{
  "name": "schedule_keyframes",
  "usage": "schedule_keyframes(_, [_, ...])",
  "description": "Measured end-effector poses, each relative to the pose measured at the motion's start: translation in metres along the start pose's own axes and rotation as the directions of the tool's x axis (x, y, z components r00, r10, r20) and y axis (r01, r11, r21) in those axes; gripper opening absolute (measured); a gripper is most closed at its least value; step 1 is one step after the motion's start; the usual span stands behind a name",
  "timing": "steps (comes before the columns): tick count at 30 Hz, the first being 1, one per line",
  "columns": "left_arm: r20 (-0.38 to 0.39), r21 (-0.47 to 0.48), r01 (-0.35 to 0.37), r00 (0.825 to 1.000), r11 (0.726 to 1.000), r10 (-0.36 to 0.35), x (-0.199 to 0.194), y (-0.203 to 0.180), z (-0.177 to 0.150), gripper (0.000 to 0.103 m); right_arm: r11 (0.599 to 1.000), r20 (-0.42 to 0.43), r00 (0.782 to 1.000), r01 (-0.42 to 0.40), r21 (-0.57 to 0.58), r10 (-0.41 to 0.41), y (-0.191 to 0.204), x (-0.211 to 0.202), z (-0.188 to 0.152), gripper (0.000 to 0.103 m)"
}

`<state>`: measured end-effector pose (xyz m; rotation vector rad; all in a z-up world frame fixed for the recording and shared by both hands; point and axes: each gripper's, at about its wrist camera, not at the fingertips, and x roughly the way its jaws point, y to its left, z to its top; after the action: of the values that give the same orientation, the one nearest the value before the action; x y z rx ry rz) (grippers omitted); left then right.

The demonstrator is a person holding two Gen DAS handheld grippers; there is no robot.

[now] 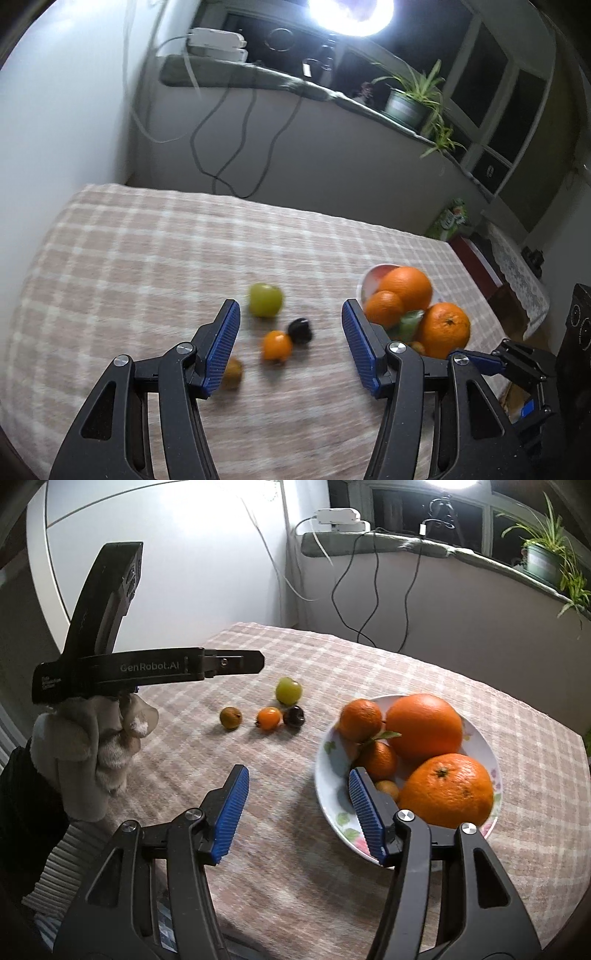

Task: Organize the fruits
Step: 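Close the left gripper on the second kiwi while the right gripper closes on the green apple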

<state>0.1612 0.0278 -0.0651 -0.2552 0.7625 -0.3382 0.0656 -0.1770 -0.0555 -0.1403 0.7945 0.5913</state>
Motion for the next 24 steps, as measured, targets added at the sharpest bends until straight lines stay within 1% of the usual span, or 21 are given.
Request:
schedule_keyframes(6, [-0.015,-0.031,-0.026,1.0,0.999,0.026,-0.008,0.026,-0.015,0.056,1.0,-0.005,1.0,-0.02,-0.015,0.02,0.012,0.011,0.007,0.059])
schedule_keyframes(9, [-0.033,-0.027,-0.035,0.999,0.999,0.034,-0.01,0.033,-0.025,0.054,0.999,-0.011,0.999,-0.034,-0.012,0.034,0.015,0.019,0.01,0.059])
schedule_keyframes(14, [-0.059,-0.009,-0.024,0.998,1.0,0.024,-0.009,0.035,-0.038,0.047,0.998,-0.024,0.997,-0.069,-0.002,0.069,0.023,0.033,0.016,0.059])
schedule_keyframes(18, [-0.077,0.02,-0.015,0.997,1.0,0.016,-0.005,0.029,-0.042,0.046,0.997,-0.034,0.997,-0.071,-0.012,0.071,0.032,0.043,0.019,0.059])
schedule_keyframes(24, [-0.09,0.054,-0.017,0.996,0.998,0.022,0.003,0.024,-0.044,0.046,0.997,-0.05,0.996,-0.078,0.004,0.078,0.029,0.056,0.033,0.05])
